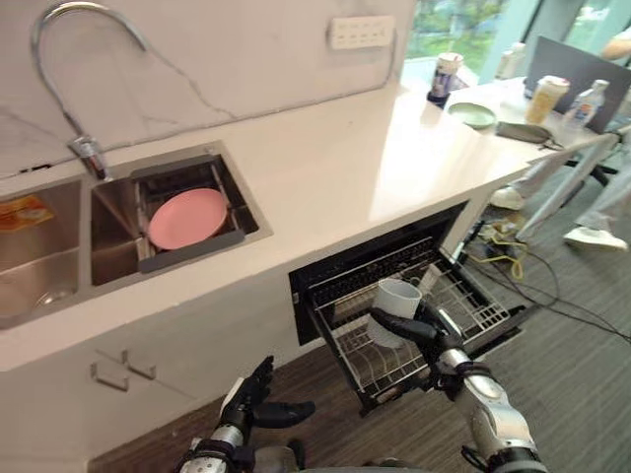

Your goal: Walk over to the sink, pick up the cup, carry it to the dishwasher, place the cup inside the dishwasher, then close the dishwasher door

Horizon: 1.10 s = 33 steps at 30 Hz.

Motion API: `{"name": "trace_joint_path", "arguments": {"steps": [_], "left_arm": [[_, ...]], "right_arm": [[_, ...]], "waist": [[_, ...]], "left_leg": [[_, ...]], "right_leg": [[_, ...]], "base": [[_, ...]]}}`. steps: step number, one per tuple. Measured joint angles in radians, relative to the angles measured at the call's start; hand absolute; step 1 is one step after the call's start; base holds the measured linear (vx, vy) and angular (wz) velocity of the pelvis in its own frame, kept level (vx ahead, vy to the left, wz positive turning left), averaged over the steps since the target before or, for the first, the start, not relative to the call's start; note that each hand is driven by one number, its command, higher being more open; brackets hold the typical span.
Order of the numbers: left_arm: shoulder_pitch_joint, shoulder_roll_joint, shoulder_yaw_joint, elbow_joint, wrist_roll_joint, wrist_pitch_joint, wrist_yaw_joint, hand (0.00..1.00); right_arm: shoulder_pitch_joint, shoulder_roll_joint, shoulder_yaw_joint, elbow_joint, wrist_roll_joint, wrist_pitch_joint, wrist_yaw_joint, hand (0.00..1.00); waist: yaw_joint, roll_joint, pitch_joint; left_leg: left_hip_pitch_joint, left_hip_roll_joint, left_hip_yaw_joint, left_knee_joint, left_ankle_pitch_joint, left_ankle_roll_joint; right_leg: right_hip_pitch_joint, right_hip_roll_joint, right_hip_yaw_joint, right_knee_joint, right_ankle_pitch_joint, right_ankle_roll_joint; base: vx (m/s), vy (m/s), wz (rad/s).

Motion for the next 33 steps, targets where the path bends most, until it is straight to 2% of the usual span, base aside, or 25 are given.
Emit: {"name": "trace_joint_path", "arguments": {"steps": [5, 8, 10, 11, 14, 20, 27, 33], "left_arm": [[-0.01, -0.002, 0.034, 0.034, -0.004, 0.023, -0.019, 1.0], [-0.018, 0.0, 0.046, 0.062, -0.021, 0.024, -0.035, 1.0], [-0.036, 0.001, 0.055, 0.064, -0.051, 0.02, -0.052, 1.0], [-0.052, 0.001, 0.058, 0.068, -0.067, 0.019, -0.059, 1.0], [-0.07, 0.003, 0.075, 0.068, -0.104, 0.008, -0.066, 1.0], [-0.086, 0.005, 0.105, 0.067, -0.124, -0.027, -0.089, 1.0], [-0.1, -0.004, 0.103, 0.066, -0.161, -0.027, -0.107, 1.0], [-0.102, -0.019, 0.087, 0.068, -0.165, -0.027, -0.107, 1.0]], "right_arm": [[-0.141, -0.04, 0.0, 0.206, -0.001, 0.022, -0.028, 0.0], [-0.252, -0.081, -0.023, 0.361, -0.012, 0.032, -0.025, 0.0], [-0.311, -0.118, -0.033, 0.442, -0.017, 0.033, -0.025, 0.0], [-0.344, -0.14, -0.048, 0.475, -0.018, 0.033, -0.024, 0.0], [-0.427, -0.167, -0.072, 0.5, -0.037, 0.033, -0.017, 0.0], [-0.525, -0.179, -0.101, 0.5, -0.115, 0.05, 0.018, 0.0], [-0.538, -0.183, -0.167, 0.506, -0.224, 0.122, 0.042, 0.0], [-0.545, -0.182, -0.182, 0.521, -0.296, 0.148, 0.057, 0.0]], "waist": [[0.03, 0.004, 0.04], [0.048, 0.004, 0.088], [0.062, 0.005, 0.115], [0.082, 0.007, 0.133], [0.117, 0.008, 0.158], [0.151, 0.009, 0.18], [0.167, 0.01, 0.182], [0.175, 0.01, 0.182]], "left_leg": [[-0.031, -0.025, -0.06, 0.0, 0.023, 0.001], [-0.057, -0.037, -0.095, 0.0, 0.032, -0.006], [-0.089, -0.014, -0.04, 0.004, 0.031, -0.001], [-0.109, -0.007, -0.023, 0.013, 0.039, -0.001], [-0.154, -0.009, -0.04, 0.018, 0.046, -0.001], [-0.185, -0.013, -0.065, 0.009, 0.048, -0.004], [-0.184, -0.034, -0.087, 0.0, 0.061, -0.008], [-0.176, -0.031, -0.072, -0.001, 0.061, -0.008]], "right_leg": [[0.001, -0.02, -0.068, 0.006, -0.005, 0.009], [-0.002, -0.03, -0.112, 0.01, -0.005, 0.014], [-0.009, -0.035, -0.148, 0.01, -0.004, 0.015], [-0.017, -0.035, -0.164, 0.012, -0.004, 0.015], [-0.053, -0.035, -0.178, 0.017, -0.003, 0.014], [-0.084, -0.038, -0.207, 0.04, -0.009, 0.005], [-0.105, -0.073, -0.24, 0.112, -0.039, -0.006], [-0.103, -0.073, -0.233, 0.114, -0.04, -0.007]], "base": [[-0.02, -0.001, 0.43], [-0.03, 0.006, 0.5], [-0.05, 0.002, 0.63], [-0.04, 0.0, 0.35], [-0.01, 0.003, 0.21], [0.05, -0.019, 0.18], [0.06, -0.002, 0.2], [-0.01, -0.014, -0.04]]}}
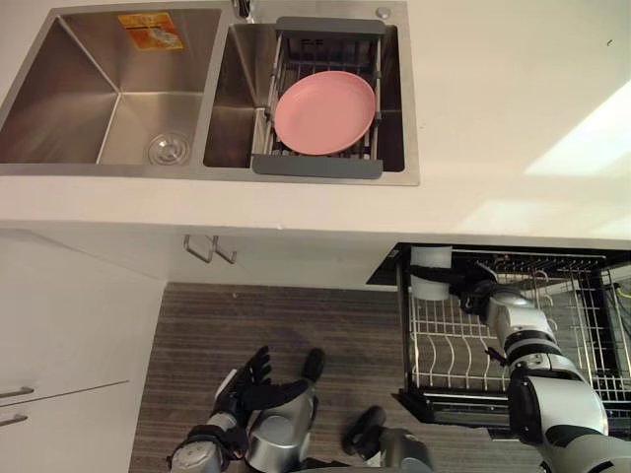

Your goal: Walk over to the sink, pick up the cup, carry it to the dishwasher, place the cup inside the dishwasher, then close the dishwasher door

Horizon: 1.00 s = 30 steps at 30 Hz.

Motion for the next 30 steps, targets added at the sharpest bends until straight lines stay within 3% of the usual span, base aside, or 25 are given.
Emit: {"name": "trace_joint_path", "arguments": {"steps": [4, 5, 10, 11, 21, 30], "left_arm": [[0.0, 0.0, -0.001, 0.007, 0.004, 0.0, 0.0, 1.0], [-0.002, 0.002, -0.001, 0.018, 0.004, 0.001, 0.0, 1.0], [-0.004, 0.006, -0.001, 0.04, 0.005, 0.006, 0.0, 1.0], [-0.003, 0.006, -0.001, 0.043, 0.005, 0.006, 0.0, 1.0], [-0.004, 0.01, 0.003, 0.087, 0.027, 0.008, 0.0, 1.0], [-0.027, 0.003, 0.04, 0.186, -0.03, 0.041, -0.055, 1.0]], "right_arm": [[0.014, 0.004, -0.041, 0.016, -0.038, 0.006, 0.009, 0.0], [0.027, 0.004, -0.042, 0.016, -0.047, 0.006, 0.012, 0.0], [0.06, 0.007, -0.042, 0.018, -0.079, 0.006, 0.015, 0.0], [0.063, 0.017, -0.042, 0.018, -0.095, 0.005, 0.016, 1.0], [0.09, 0.074, -0.033, 0.03, -0.092, -0.033, 0.027, 1.0], [0.139, 0.075, 0.01, 0.036, -0.018, -0.035, 0.029, 1.0]], "waist": [[0.0, -0.001, 0.0], [-0.004, -0.001, 0.0], [-0.011, -0.005, 0.0], [-0.011, -0.006, 0.0], [-0.028, -0.02, -0.008], [-0.052, -0.029, -0.043]], "left_leg": [[0.024, 0.004, 0.021, -0.035, -0.001, -0.003], [0.034, 0.022, 0.073, -0.047, -0.003, 0.001], [0.062, 0.034, 0.111, -0.073, 0.038, 0.014], [0.071, 0.034, 0.112, -0.083, 0.046, 0.014], [0.147, 0.047, 0.116, -0.195, 0.123, 0.008], [0.15, 0.056, 0.125, -0.195, 0.135, 0.003]], "right_leg": [[0.015, -0.001, 0.006, -0.007, -0.001, -0.001], [0.026, -0.002, 0.006, -0.013, -0.001, -0.001], [0.038, 0.003, 0.018, -0.024, 0.0, 0.0], [0.042, 0.005, 0.026, -0.029, 0.001, 0.001], [0.086, 0.041, 0.056, -0.102, 0.029, 0.015], [0.09, 0.059, 0.083, -0.137, 0.043, 0.012]], "base": [[-0.1, -0.04, -0.11], [-0.09, -0.048, 0.01], [-0.01, -0.02, 0.0], [0.0, -0.047, -0.04], [-0.05, -0.038, -0.05], [-0.07, -0.004, -0.05]]}}
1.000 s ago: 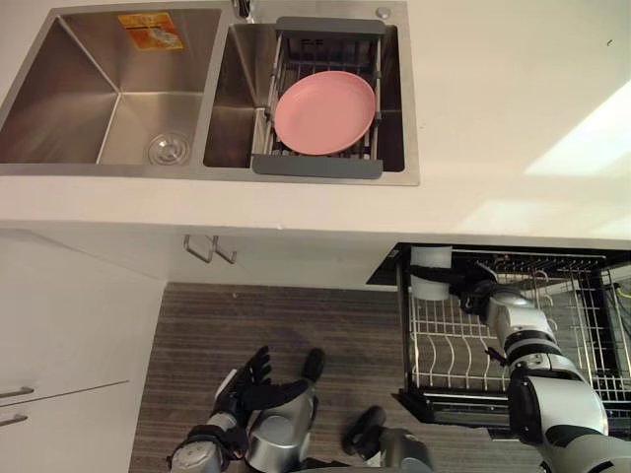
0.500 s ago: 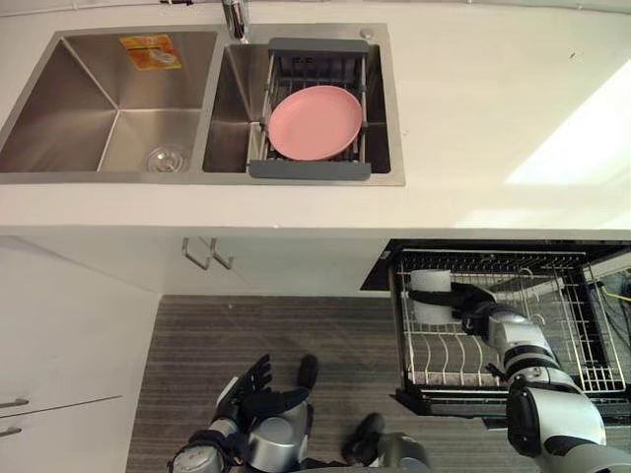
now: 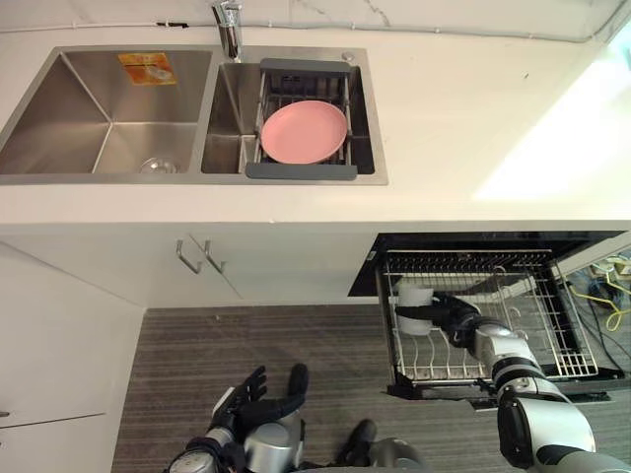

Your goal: Walk over to the sink, pick up the cup, carry it to the dishwasher, place the cup inside the dishwasher, then close the dishwasher door

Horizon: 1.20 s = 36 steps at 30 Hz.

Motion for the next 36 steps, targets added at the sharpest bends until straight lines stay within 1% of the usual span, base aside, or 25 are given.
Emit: {"name": "trace_joint_path", "arguments": {"steps": [3, 7, 10, 11, 12, 13, 14, 15, 16, 17, 18, 19, 20, 21, 22, 23, 24, 26, 27, 28, 29, 30, 32, 34, 36], "left_arm": [[0.0, -0.02, 0.038, 0.051, -0.028, -0.005, -0.012, 1.0], [0.009, -0.04, 0.103, 0.086, -0.023, -0.007, -0.005, 1.0], [0.025, -0.042, 0.13, 0.088, 0.006, -0.017, 0.007, 1.0], [0.035, -0.051, 0.145, 0.085, 0.035, -0.037, 0.014, 1.0], [0.04, -0.064, 0.165, 0.084, 0.049, -0.055, 0.019, 1.0], [0.035, -0.07, 0.172, 0.084, 0.055, -0.059, 0.024, 1.0], [0.035, -0.08, 0.18, 0.09, 0.055, -0.064, 0.032, 1.0], [0.041, -0.089, 0.191, 0.099, 0.056, -0.068, 0.038, 1.0], [0.043, -0.095, 0.194, 0.101, 0.058, -0.071, 0.04, 1.0], [0.046, -0.099, 0.187, 0.104, 0.086, -0.072, 0.056, 1.0], [0.048, -0.098, 0.172, 0.113, 0.121, -0.074, 0.058, 1.0], [0.05, -0.098, 0.162, 0.114, 0.14, -0.077, 0.06, 1.0], [0.043, -0.088, 0.148, 0.126, 0.18, -0.077, 0.059, 1.0], [0.045, -0.078, 0.147, 0.134, 0.197, -0.079, 0.058, 1.0], [0.044, -0.054, 0.147, 0.152, 0.222, -0.088, 0.057, 1.0], [0.051, -0.069, 0.14, 0.165, 0.237, -0.11, 0.062, 1.0], [0.05, -0.075, 0.127, 0.173, 0.258, -0.121, 0.065, 1.0], [0.026, -0.055, 0.085, 0.213, 0.274, -0.139, 0.058, 1.0], [0.024, -0.044, 0.08, 0.224, 0.273, -0.142, 0.057, 1.0], [0.024, -0.043, 0.077, 0.23, 0.273, -0.144, 0.058, 1.0], [0.025, -0.037, 0.059, 0.243, 0.274, -0.145, 0.062, 1.0], [0.024, -0.033, 0.045, 0.258, 0.273, -0.145, 0.066, 1.0], [0.019, -0.027, 0.042, 0.274, 0.271, -0.132, 0.065, 1.0], [0.007, -0.018, 0.042, 0.277, 0.269, -0.113, 0.064, 1.0], [-0.005, -0.014, 0.029, 0.285, 0.269, -0.097, 0.066, 1.0]], "right_arm": [[0.063, 0.0, 0.008, -0.082, 0.004, 0.001, -0.009, 1.0], [0.216, 0.0, 0.035, -0.409, 0.038, 0.013, -0.052, 1.0], [0.315, 0.001, 0.004, -0.6, 0.14, 0.015, -0.088, 1.0], [0.338, 0.007, -0.022, -0.641, 0.175, 0.016, -0.097, 1.0], [0.361, 0.018, -0.058, -0.684, 0.198, 0.015, -0.102, 1.0], [0.371, 0.019, -0.081, -0.708, 0.207, 0.013, -0.102, 1.0], [0.397, 0.02, -0.128, -0.748, 0.225, 0.008, -0.104, 1.0], [0.422, 0.019, -0.163, -0.783, 0.239, 0.007, -0.104, 1.0], [0.437, 0.019, -0.181, -0.803, 0.246, 0.003, -0.104, 1.0], [0.481, 0.025, -0.215, -0.844, 0.268, -0.003, -0.103, 1.0], [0.514, 0.026, -0.25, -0.888, 0.282, -0.029, -0.101, 1.0], [0.52, 0.031, -0.266, -0.906, 0.283, -0.047, -0.101, 1.0], [0.522, 0.058, -0.297, -0.919, 0.285, -0.076, -0.102, 1.0], [0.523, 0.076, -0.301, -0.918, 0.285, -0.085, -0.102, 1.0], [0.525, 0.099, -0.303, -0.927, 0.291, -0.091, -0.103, 1.0], [0.534, 0.104, -0.303, -0.938, 0.296, -0.095, -0.109, 1.0], [0.536, 0.104, -0.304, -0.94, 0.3, -0.099, -0.115, 1.0], [0.541, 0.141, -0.304, -0.942, 0.304, -0.099, -0.139, 1.0], [0.566, 0.168, -0.303, -0.971, 0.316, -0.1, -0.143, 1.0], [0.582, 0.177, -0.302, -0.991, 0.321, -0.1, -0.143, 1.0], [0.623, 0.191, -0.301, -1.035, 0.321, -0.101, -0.146, 1.0], [0.674, 0.205, -0.302, -1.072, 0.321, -0.106, -0.152, 1.0], [0.749, 0.237, -0.303, -1.133, 0.321, -0.109, -0.184, 1.0], [0.756, 0.241, -0.299, -1.153, 0.327, -0.124, -0.194, 1.0], [0.711, 0.24, -0.287, -1.155, 0.34, -0.159, -0.196, 1.0]], "waist": [[-0.007, 0.0, -0.023], [-0.043, 0.0, -0.029], [-0.067, 0.002, -0.048], [-0.076, 0.006, -0.058], [-0.085, -0.003, -0.073], [-0.097, -0.004, -0.073], [-0.116, 0.017, -0.08], [-0.135, 0.036, -0.085], [-0.141, 0.044, -0.086], [-0.172, 0.036, -0.095], [-0.192, 0.043, -0.11], [-0.203, 0.051, -0.113], [-0.234, 0.04, -0.116], [-0.241, 0.013, -0.117], [-0.243, -0.002, -0.12], [-0.247, 0.028, -0.137], [-0.25, 0.042, -0.145], [-0.249, 0.037, -0.147], [-0.252, 0.021, -0.155], [-0.256, 0.017, -0.157], [-0.278, 0.013, -0.162], [-0.312, 0.019, -0.167], [-0.337, 0.013, -0.168], [-0.32, 0.002, -0.174], [-0.317, 0.001, -0.183]], "left_leg": [[0.013, -0.001, 0.014, 0.003, -0.005, 0.006], [0.031, -0.008, -0.004, 0.03, -0.014, 0.013], [0.0, -0.008, -0.046, 0.04, -0.01, 0.008], [-0.027, 0.0, -0.013, 0.047, -0.033, 0.017], [-0.074, 0.03, 0.134, 0.112, -0.074, 0.049], [-0.115, 0.063, 0.236, 0.217, -0.12, 0.084], [-0.17, 0.144, 0.394, 0.422, -0.213, 0.102], [-0.182, 0.21, 0.495, 0.55, -0.271, 0.111], [-0.181, 0.21, 0.518, 0.573, -0.272, 0.107], [-0.168, 0.176, 0.527, 0.561, -0.268, 0.098], [-0.135, 0.114, 0.477, 0.456, -0.263, 0.07], [-0.113, 0.081, 0.439, 0.378, -0.255, 0.058], [-0.074, 0.021, 0.42, 0.231, -0.217, 0.039], [-0.045, -0.002, 0.453, 0.187, -0.217, 0.026], [-0.058, 0.03, 0.511, 0.372, -0.279, 0.104], [-0.036, 0.081, 0.496, 0.469, -0.326, 0.052], [-0.017, 0.093, 0.477, 0.447, -0.351, 0.009], [0.024, 0.057, 0.44, 0.337, -0.348, 0.013], [0.034, 0.031, 0.429, 0.298, -0.332, 0.026], [0.04, 0.017, 0.419, 0.282, -0.327, 0.032], [0.053, -0.007, 0.38, 0.254, -0.315, 0.046], [0.068, -0.019, 0.323, 0.235, -0.304, 0.059], [0.078, -0.026, 0.258, 0.216, -0.286, 0.066], [0.096, -0.04, 0.261, 0.2, -0.281, 0.068], [0.094, -0.036, 0.286, 0.201, -0.28, 0.066]], "right_leg": [[0.015, 0.003, 0.02, -0.015, 0.016, -0.002], [0.064, 0.009, 0.002, -0.03, 0.024, 0.006], [0.062, 0.014, -0.046, -0.043, 0.022, 0.006], [0.051, 0.018, -0.065, -0.043, 0.017, -0.001], [0.028, 0.003, -0.083, -0.053, 0.029, -0.013], [0.02, -0.005, -0.099, -0.045, 0.033, -0.011], [0.006, -0.019, -0.127, -0.005, 0.031, -0.005], [0.001, -0.031, -0.136, 0.05, 0.012, 0.008], [-0.002, -0.038, -0.14, 0.093, -0.013, 0.017], [-0.001, -0.081, -0.144, 0.139, -0.055, 0.02], [0.002, -0.105, -0.163, 0.159, -0.069, 0.033], [0.001, -0.113, -0.172, 0.167, -0.072, 0.03], [-0.007, -0.139, -0.19, 0.159, -0.068, 0.022], [-0.011, -0.164, -0.203, 0.148, -0.058, 0.025], [-0.023, -0.205, -0.217, 0.179, -0.063, 0.034], [-0.027, -0.203, -0.225, 0.202, -0.07, 0.038], [-0.031, -0.202, -0.227, 0.216, -0.074, 0.041], [-0.049, -0.222, -0.217, 0.261, -0.074, 0.033], [-0.053, -0.229, -0.192, 0.272, -0.066, 0.037], [-0.06, -0.232, -0.146, 0.286, -0.062, 0.027], [-0.087, -0.235, -0.015, 0.34, -0.056, -0.017], [-0.129, -0.196, 0.188, 0.408, -0.064, -0.054], [-0.143, -0.104, 0.337, 0.423, -0.08, -0.033], [-0.164, -0.088, 0.32, 0.397, -0.077, -0.046], [-0.122, -0.069, 0.338, 0.281, -0.078, -0.041]], "base": [[0.03, -0.007, -0.13], [0.01, -0.026, 0.12], [-0.03, -0.041, 0.44], [-0.06, -0.016, 0.46], [-0.05, 0.013, 0.46], [-0.01, 0.043, 0.59], [0.04, 0.106, 0.56], [0.04, 0.113, 0.47], [-0.02, 0.184, 0.54], [-0.07, 0.184, 0.76], [-0.08, 0.182, 0.84], [-0.11, 0.132, 0.88], [-0.1, 0.085, 0.68], [-0.14, 0.079, 0.7], [-0.1, 0.011, 0.42], [-0.09, 0.015, 0.34], [-0.08, 0.078, 0.27], [-0.07, 0.104, 0.2], [-0.07, 0.042, 0.21], [-0.09, 0.091, 0.54], [-0.01, 0.1, 0.97], [0.01, 0.083, 1.23], [0.04, 0.021, 1.11], [0.05, 0.012, 0.2], [0.07, 0.007, -0.32]]}}
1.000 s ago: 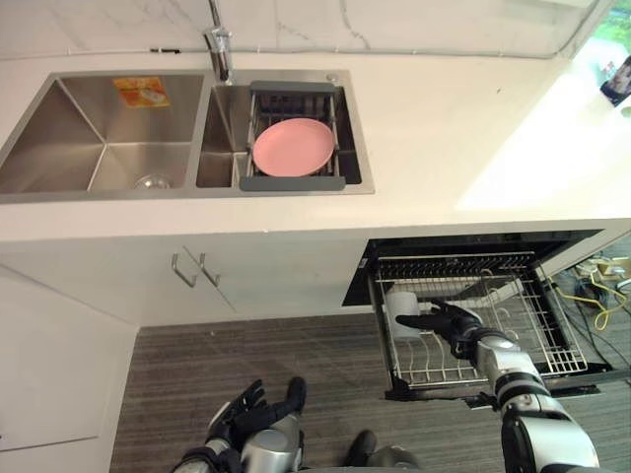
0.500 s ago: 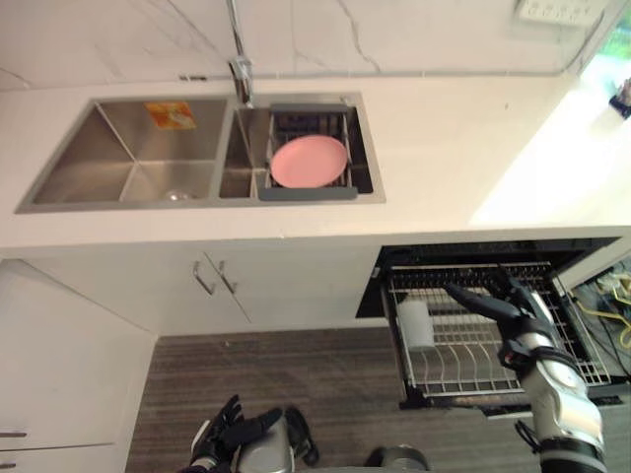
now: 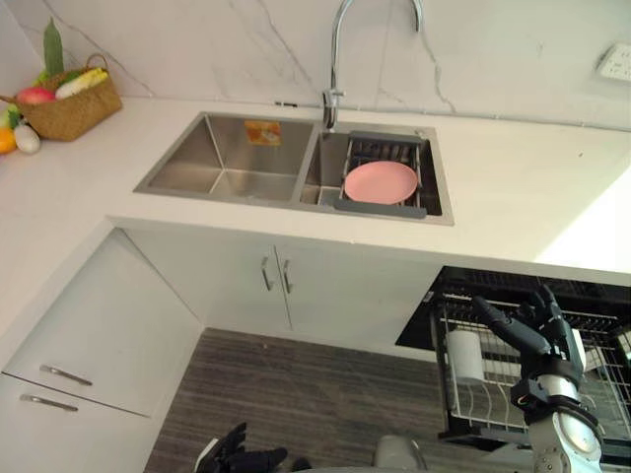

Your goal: Walk over to the sink, pick up the cup, carry it to the dishwasher, place the cup inside the dishwasher, then close the dishwasher door

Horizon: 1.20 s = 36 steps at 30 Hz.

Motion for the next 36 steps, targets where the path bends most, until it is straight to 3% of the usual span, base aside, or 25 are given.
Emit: {"name": "trace_joint_path", "arguments": {"steps": [5, 9, 15, 20, 23, 26, 30, 36], "left_arm": [[-0.011, 0.014, -0.009, 0.007, -0.022, 0.014, 0.003, 1.0], [-0.006, 0.013, -0.013, 0.028, -0.03, 0.004, 0.008, 1.0], [-0.006, 0.011, -0.004, 0.029, -0.034, 0.004, 0.012, 1.0], [-0.007, -0.01, 0.062, 0.062, -0.061, 0.015, 0.074, 1.0], [-0.003, -0.033, 0.112, 0.078, -0.088, 0.019, 0.111, 1.0], [-0.003, -0.047, 0.146, 0.103, -0.113, 0.02, 0.159, 1.0], [-0.003, -0.062, 0.174, 0.116, -0.119, 0.007, 0.169, 1.0], [-0.003, -0.07, 0.194, 0.134, -0.117, -0.014, 0.212, 1.0]], "right_arm": [[-0.046, -0.01, -0.001, -0.005, 0.0, -0.037, -0.027, 1.0], [-0.005, -0.009, -0.004, -0.047, 0.001, -0.037, -0.102, 1.0], [-0.005, -0.005, 0.004, -0.04, 0.002, -0.038, -0.101, 1.0], [-0.006, -0.002, 0.029, 0.047, 0.048, -0.057, -0.088, 1.0], [-0.004, 0.027, 0.05, 0.068, 0.059, -0.137, -0.053, 1.0], [-0.004, 0.071, 0.07, 0.048, 0.06, -0.3, 0.014, 1.0], [-0.006, 0.069, 0.07, -0.039, 0.08, -0.436, 0.103, 1.0], [-0.032, 0.064, 0.114, -0.075, 0.098, -0.469, 0.242, 1.0]], "waist": [[0.001, -0.01, 0.002], [-0.012, -0.016, -0.002], [-0.007, -0.015, -0.002], [0.004, -0.007, -0.006], [0.017, 0.0, -0.011], [0.019, 0.001, -0.017], [0.033, 0.001, -0.019], [0.046, -0.004, -0.022]], "left_leg": [[0.005, 0.021, 0.042, 0.012, -0.015, -0.014], [0.024, 0.031, 0.064, -0.002, -0.01, -0.027], [0.021, 0.036, 0.079, 0.005, -0.012, -0.028], [0.012, 0.056, 0.091, 0.025, -0.016, -0.034], [0.009, 0.078, 0.107, 0.026, -0.016, -0.046], [0.007, 0.096, 0.106, 0.023, -0.01, -0.061], [0.015, 0.104, 0.097, 0.017, -0.003, -0.071], [0.023, 0.105, 0.084, 0.02, -0.005, -0.073]], "right_leg": [[0.075, 0.027, 0.011, -0.166, 0.032, 0.048], [0.089, 0.047, 0.055, -0.204, 0.04, 0.06], [0.089, 0.047, 0.054, -0.221, 0.047, 0.071], [0.091, 0.051, 0.035, -0.241, 0.062, 0.087], [0.098, 0.046, -0.038, -0.265, 0.078, 0.073], [0.108, 0.062, -0.059, -0.292, 0.1, 0.072], [0.126, 0.074, -0.071, -0.306, 0.105, 0.067], [0.152, 0.077, -0.087, -0.324, 0.107, 0.065]], "base": [[0.01, -0.029, -0.29], [-0.02, -0.024, -0.14], [0.0, 0.0, -0.04], [-0.03, -0.013, -0.08], [-0.04, -0.045, -0.17], [-0.01, -0.067, -0.04], [0.04, -0.05, 0.06], [0.0, -0.007, 0.06]]}}
